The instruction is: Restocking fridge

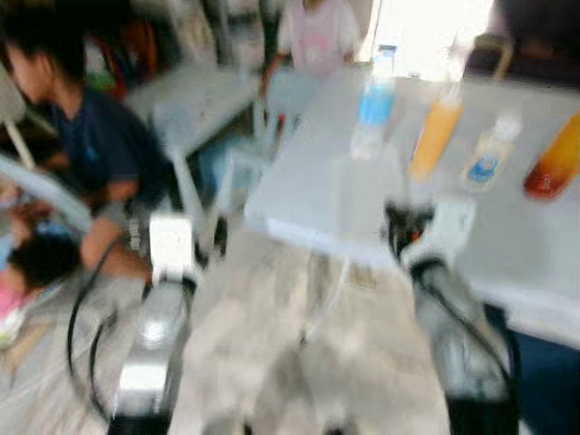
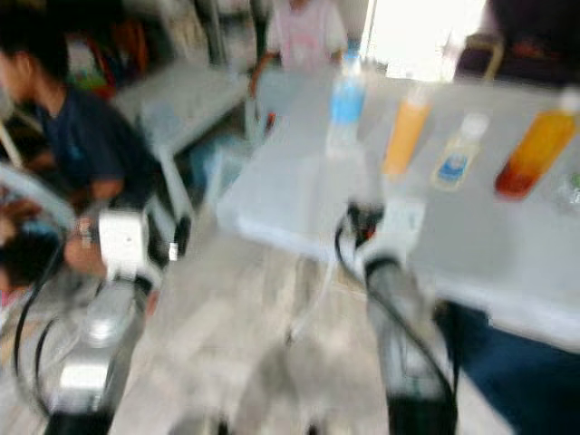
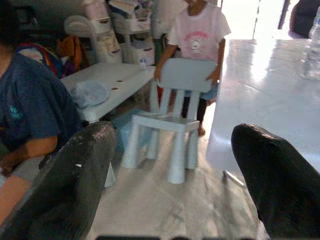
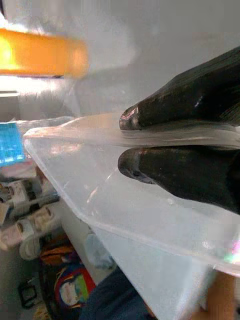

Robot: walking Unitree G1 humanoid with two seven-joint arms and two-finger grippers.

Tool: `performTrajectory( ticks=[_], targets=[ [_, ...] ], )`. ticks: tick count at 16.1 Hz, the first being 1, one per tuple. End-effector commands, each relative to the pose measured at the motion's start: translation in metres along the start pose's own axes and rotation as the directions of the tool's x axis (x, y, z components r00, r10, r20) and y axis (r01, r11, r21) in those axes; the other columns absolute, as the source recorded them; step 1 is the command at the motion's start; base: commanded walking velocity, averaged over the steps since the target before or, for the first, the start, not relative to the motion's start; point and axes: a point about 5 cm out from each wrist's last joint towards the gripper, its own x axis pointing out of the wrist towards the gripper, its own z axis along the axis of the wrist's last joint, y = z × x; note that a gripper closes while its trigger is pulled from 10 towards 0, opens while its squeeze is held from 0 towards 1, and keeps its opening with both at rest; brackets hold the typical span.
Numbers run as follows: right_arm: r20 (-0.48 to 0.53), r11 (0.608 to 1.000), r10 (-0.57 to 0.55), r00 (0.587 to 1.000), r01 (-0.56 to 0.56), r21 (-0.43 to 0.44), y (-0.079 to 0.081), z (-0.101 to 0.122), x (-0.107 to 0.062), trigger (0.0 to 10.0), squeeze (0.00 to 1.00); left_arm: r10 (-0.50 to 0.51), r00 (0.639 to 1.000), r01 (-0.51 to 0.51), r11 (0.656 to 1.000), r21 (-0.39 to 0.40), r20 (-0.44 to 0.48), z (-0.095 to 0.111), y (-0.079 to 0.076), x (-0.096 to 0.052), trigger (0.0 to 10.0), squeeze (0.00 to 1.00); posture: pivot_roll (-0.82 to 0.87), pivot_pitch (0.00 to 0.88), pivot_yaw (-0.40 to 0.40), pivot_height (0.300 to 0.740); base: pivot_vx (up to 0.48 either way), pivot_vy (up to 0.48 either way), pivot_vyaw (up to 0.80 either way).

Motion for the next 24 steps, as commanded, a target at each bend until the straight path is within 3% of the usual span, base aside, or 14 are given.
performTrajectory(
  ticks=[1,4,11,12,13,14,17,24],
  targets=[
    [-0.067,0.999,-0.046,0.997,0.046,0.000,-0.007,-0.013,-0.002,10.0,0.00,0.007,1.000,-0.007,1.000,0.005,0.011,0.004,0.002,0.002,10.0,0.00,0.01,0.000,0.022,0.740,-0.277,0.000,0.00],
    [-0.048,0.993,-0.116,0.992,0.117,0.012,-0.020,-0.011,-0.001,10.0,0.00,0.008,1.000,-0.008,1.000,0.006,0.014,0.005,0.002,0.003,10.0,0.00,0.00,0.000,0.023,0.740,-0.276,0.000,0.00],
    [-0.031,0.997,-0.073,0.997,0.074,0.030,-0.013,-0.010,0.000,10.0,0.00,-0.001,1.000,0.001,1.000,0.009,0.017,0.005,0.001,0.005,10.0,0.00,0.00,0.000,0.023,0.740,-0.266,0.000,0.00],
    [-0.026,0.997,-0.060,0.998,0.061,0.036,-0.011,-0.009,0.001,1.7,0.00,-0.001,1.000,0.001,1.000,0.009,0.018,0.005,0.000,0.005,10.0,0.00,0.00,0.000,0.021,0.740,-0.255,0.000,0.00],
    [-0.029,0.998,-0.057,0.998,0.058,0.029,-0.010,-0.010,0.001,9.2,0.00,-0.001,1.000,0.001,1.000,0.008,0.018,0.005,0.000,0.005,10.0,0.00,0.00,0.000,0.020,0.740,-0.251,0.000,0.00],
    [-0.035,0.998,-0.051,0.998,0.052,0.021,-0.009,-0.010,0.001,10.0,0.00,-0.001,1.000,0.001,1.000,0.008,0.018,0.005,0.000,0.005,10.0,0.00,0.00,0.000,0.020,0.740,0.000,0.000,0.00],
    [-0.037,1.000,-0.016,0.999,0.016,-0.004,-0.006,-0.012,0.000,10.0,0.00,-0.002,1.000,0.002,1.000,0.008,0.015,0.005,-0.001,0.004,10.0,0.00,0.01,0.000,0.018,0.740,0.000,0.000,0.15],
    [-0.028,0.994,0.106,0.994,-0.106,-0.017,0.014,-0.012,0.000,10.0,0.00,-0.008,1.000,0.008,1.000,-0.001,0.008,0.002,-0.003,0.003,10.0,0.00,0.01,0.000,0.014,0.740,0.000,0.000,0.80]
  ],
)
